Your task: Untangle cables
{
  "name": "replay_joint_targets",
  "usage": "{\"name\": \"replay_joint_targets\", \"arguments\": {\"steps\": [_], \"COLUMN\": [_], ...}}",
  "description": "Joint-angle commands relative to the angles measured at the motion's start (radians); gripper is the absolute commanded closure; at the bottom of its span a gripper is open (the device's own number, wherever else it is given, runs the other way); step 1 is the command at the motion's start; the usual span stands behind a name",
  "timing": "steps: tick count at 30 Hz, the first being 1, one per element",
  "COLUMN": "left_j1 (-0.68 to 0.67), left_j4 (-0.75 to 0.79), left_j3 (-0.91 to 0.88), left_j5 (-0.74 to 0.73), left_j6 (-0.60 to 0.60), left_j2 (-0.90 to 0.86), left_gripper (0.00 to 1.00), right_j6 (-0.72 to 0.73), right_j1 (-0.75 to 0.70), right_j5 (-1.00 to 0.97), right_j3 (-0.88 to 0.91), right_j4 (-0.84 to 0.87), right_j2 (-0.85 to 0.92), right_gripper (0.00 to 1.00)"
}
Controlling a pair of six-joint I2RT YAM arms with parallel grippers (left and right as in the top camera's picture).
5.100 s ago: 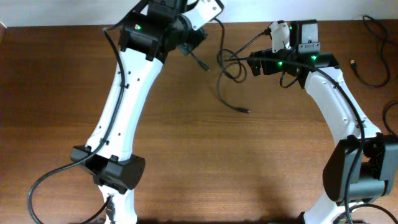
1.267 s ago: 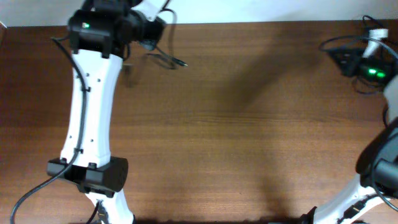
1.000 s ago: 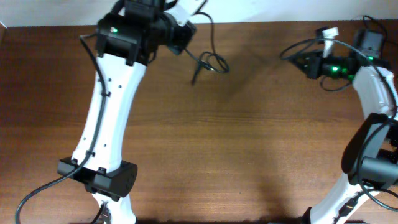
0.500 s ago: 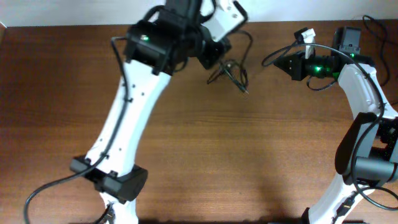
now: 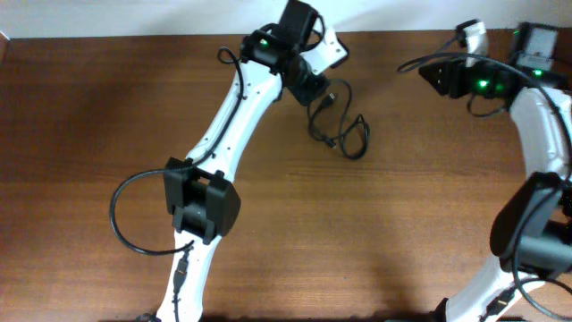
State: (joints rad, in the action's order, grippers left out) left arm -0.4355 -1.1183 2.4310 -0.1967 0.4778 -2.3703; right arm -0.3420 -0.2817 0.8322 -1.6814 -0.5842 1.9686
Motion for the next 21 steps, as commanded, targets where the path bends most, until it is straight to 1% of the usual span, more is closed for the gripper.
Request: {"name": "replay_joint_targets", "arguments": {"steps": [1, 3, 5, 7, 10, 11, 14, 15, 17, 19, 20, 21], "left_j1": [0.011, 0.01, 0.012, 0.016, 0.013, 0.013, 0.013, 0.013, 0.013, 0.013, 0.013, 0.013], "left_j4": [0.016, 0.006, -0.011, -0.037, -0.083, -0.122, -0.17, -0.177, -0.174, -0.158, -0.148, -0.143], "left_j3": [0.054, 0.162, 0.238, 0.322, 0.38, 0.383, 0.383, 0.383, 0.383, 0.383, 0.383, 0.383], "left_j5": [0.01, 0.01, 0.01, 0.011, 0.01, 0.01, 0.011, 0.011, 0.011, 0.011, 0.011, 0.011], "left_j6": [0.008, -0.042, -0.066, -0.066, -0.066, -0.066, -0.066, -0.066, -0.066, -0.067, -0.073, -0.074], "left_j2": [0.026, 0.048, 0.073, 0.107, 0.141, 0.158, 0.163, 0.163, 0.163, 0.166, 0.168, 0.169], "left_gripper": [0.01, 0.01, 0.01, 0.01, 0.01, 0.01, 0.01, 0.01, 0.01, 0.01, 0.01, 0.01], "right_j6": [0.011, 0.011, 0.01, 0.01, 0.009, 0.01, 0.02, 0.072, 0.228, 0.456, 0.619, 0.721], "right_j1": [-0.009, -0.008, -0.008, -0.008, -0.005, 0.004, 0.05, 0.074, 0.121, 0.169, 0.208, 0.239], "right_j5": [-0.072, -0.165, -0.191, -0.191, -0.185, -0.158, -0.141, -0.142, -0.191, -0.319, -0.445, -0.538], "right_j3": [-0.025, -0.024, -0.024, -0.024, -0.024, -0.024, -0.024, -0.024, -0.024, -0.024, -0.024, -0.023], "right_j4": [-0.024, -0.069, -0.095, -0.113, -0.165, -0.209, -0.264, -0.268, -0.269, -0.275, -0.293, -0.309], "right_j2": [-0.051, -0.051, -0.051, -0.051, -0.051, -0.051, -0.051, -0.051, -0.051, -0.051, -0.05, -0.049], "right_gripper": [0.01, 0.01, 0.01, 0.01, 0.01, 0.01, 0.01, 0.01, 0.01, 0.01, 0.01, 0.01]}}
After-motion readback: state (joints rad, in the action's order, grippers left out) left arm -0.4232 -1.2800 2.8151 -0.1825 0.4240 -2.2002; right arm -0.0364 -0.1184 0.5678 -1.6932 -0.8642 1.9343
